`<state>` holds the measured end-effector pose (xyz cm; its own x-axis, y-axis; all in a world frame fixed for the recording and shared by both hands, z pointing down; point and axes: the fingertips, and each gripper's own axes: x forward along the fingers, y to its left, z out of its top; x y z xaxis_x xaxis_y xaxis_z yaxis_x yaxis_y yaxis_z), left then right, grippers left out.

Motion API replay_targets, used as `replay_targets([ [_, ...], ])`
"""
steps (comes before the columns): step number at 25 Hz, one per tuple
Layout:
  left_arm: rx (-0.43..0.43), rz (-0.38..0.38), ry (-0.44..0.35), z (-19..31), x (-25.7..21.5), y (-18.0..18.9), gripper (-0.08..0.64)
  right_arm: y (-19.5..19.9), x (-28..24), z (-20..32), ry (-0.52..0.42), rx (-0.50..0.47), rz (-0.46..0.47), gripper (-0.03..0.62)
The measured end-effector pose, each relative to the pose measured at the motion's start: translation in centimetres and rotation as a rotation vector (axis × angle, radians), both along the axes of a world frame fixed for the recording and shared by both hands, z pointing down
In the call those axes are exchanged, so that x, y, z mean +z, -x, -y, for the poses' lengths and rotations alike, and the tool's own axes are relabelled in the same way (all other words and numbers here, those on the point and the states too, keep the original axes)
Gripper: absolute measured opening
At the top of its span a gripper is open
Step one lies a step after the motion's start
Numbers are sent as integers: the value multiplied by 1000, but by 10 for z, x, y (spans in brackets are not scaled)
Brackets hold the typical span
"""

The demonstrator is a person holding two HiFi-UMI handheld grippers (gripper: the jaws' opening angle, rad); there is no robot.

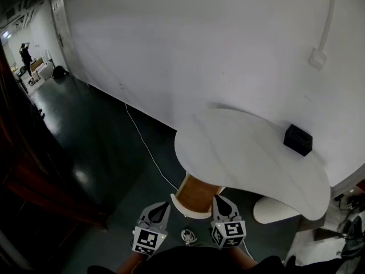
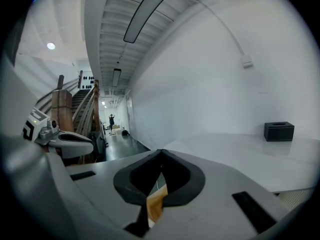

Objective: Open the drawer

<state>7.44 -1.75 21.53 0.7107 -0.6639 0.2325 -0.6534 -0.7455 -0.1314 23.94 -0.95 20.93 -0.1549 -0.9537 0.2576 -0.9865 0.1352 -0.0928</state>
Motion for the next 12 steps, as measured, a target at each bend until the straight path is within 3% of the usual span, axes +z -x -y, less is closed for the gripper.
replay_targets([
  [12, -12, -8, 10, 8, 5, 4, 18, 3, 6, 11, 6, -7, 1, 2],
])
